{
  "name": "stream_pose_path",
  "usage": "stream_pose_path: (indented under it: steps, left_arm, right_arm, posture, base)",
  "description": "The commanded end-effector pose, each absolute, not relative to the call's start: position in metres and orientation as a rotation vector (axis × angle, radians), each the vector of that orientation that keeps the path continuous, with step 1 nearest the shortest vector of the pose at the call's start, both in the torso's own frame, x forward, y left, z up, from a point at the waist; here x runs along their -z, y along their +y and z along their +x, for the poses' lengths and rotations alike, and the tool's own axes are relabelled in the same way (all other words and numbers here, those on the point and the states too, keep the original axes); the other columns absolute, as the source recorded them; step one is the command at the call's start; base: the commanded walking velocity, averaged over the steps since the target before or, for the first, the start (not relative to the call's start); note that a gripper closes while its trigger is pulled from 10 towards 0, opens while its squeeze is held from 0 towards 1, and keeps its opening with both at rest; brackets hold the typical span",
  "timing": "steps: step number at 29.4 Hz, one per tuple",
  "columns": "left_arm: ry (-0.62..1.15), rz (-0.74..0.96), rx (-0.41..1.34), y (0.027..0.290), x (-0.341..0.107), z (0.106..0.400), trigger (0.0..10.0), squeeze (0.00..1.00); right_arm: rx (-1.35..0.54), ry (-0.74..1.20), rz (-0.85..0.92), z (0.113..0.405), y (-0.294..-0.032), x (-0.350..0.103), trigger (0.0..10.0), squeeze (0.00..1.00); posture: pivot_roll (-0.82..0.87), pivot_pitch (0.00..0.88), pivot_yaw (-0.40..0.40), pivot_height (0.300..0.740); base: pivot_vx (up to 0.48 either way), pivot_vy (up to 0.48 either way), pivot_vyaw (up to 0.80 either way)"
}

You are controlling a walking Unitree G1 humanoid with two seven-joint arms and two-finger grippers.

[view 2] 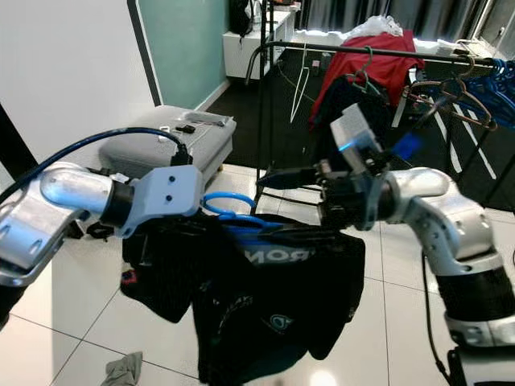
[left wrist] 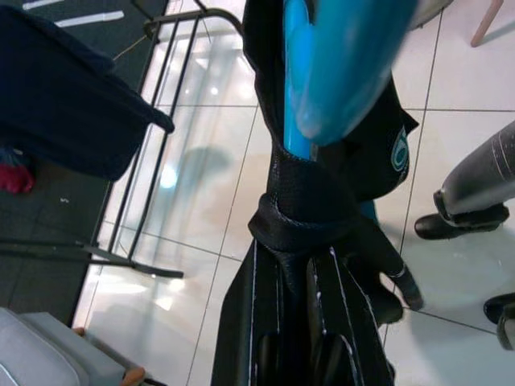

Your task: Hang hanger

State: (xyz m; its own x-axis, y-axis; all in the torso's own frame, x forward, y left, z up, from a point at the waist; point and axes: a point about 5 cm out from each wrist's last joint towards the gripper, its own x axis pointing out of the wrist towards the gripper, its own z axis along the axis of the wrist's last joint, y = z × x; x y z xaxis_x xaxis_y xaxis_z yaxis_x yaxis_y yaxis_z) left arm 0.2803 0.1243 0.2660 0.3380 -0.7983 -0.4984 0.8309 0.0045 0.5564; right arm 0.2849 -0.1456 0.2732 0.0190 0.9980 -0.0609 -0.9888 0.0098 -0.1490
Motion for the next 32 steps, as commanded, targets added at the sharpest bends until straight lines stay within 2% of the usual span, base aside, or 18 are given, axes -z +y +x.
stream_pose_path:
  steps: [1,13,14,15,16,17,18,19,32]
  left_arm:
    - [0.010,0.909,1.293,0.117,-0.271,0.278,10.0,0.00]
    - [0.028,0.906,1.321,0.114,-0.265,0.277,10.0,0.00]
    - [0.032,0.905,1.321,0.115,-0.263,0.277,10.0,0.00]
    - [0.032,0.905,1.321,0.115,-0.263,0.277,10.0,0.00]
    - [0.034,0.904,1.321,0.115,-0.263,0.277,10.0,0.00]
    - [0.036,0.904,1.321,0.115,-0.263,0.277,10.0,0.00]
    - [0.036,0.904,1.321,0.115,-0.263,0.277,10.0,0.00]
    - [0.038,0.904,1.321,0.114,-0.263,0.276,10.0,0.00]
    - [0.025,0.906,1.340,0.109,-0.266,0.272,10.0,0.00]
  right_arm:
    - [-1.555,-0.071,-0.192,0.285,-0.140,-0.273,10.0,0.00]
    - [-1.550,-0.153,-0.149,0.288,-0.132,-0.288,10.0,0.00]
    - [-1.574,-0.161,-0.129,0.286,-0.133,-0.291,9.6,0.00]
    - [-1.574,-0.161,-0.129,0.286,-0.133,-0.291,9.6,0.00]
    - [-1.596,-0.164,-0.115,0.283,-0.133,-0.294,6.4,0.00]
    - [-1.616,-0.165,-0.105,0.280,-0.133,-0.295,2.6,0.00]
    - [-1.616,-0.165,-0.105,0.280,-0.133,-0.295,2.6,0.00]
    - [-1.627,-0.165,-0.100,0.279,-0.132,-0.296,0.0,0.00]
    - [-1.660,-0.135,-0.092,0.276,-0.132,-0.292,0.0,0.00]
  posture:
    - [-0.03,0.000,-0.043,0.740]
    - [-0.03,0.000,-0.043,0.740]
    - [-0.03,0.000,-0.044,0.740]
    - [-0.03,0.000,-0.044,0.740]
    - [-0.03,0.000,-0.042,0.740]
    - [-0.03,0.000,-0.042,0.740]
    - [-0.03,0.000,-0.042,0.740]
    - [-0.03,0.000,-0.042,0.740]
    - [-0.03,0.000,-0.044,0.740]
  base:
    - [0.000,0.000,0.00]
    - [0.000,0.000,0.00]
    - [0.000,0.000,0.00]
    - [0.000,0.000,0.00]
    - [0.000,0.000,0.00]
    - [0.000,0.000,0.00]
    - [0.000,0.000,0.00]
    - [0.000,0.000,0.00]
    - [0.000,0.000,0.00]
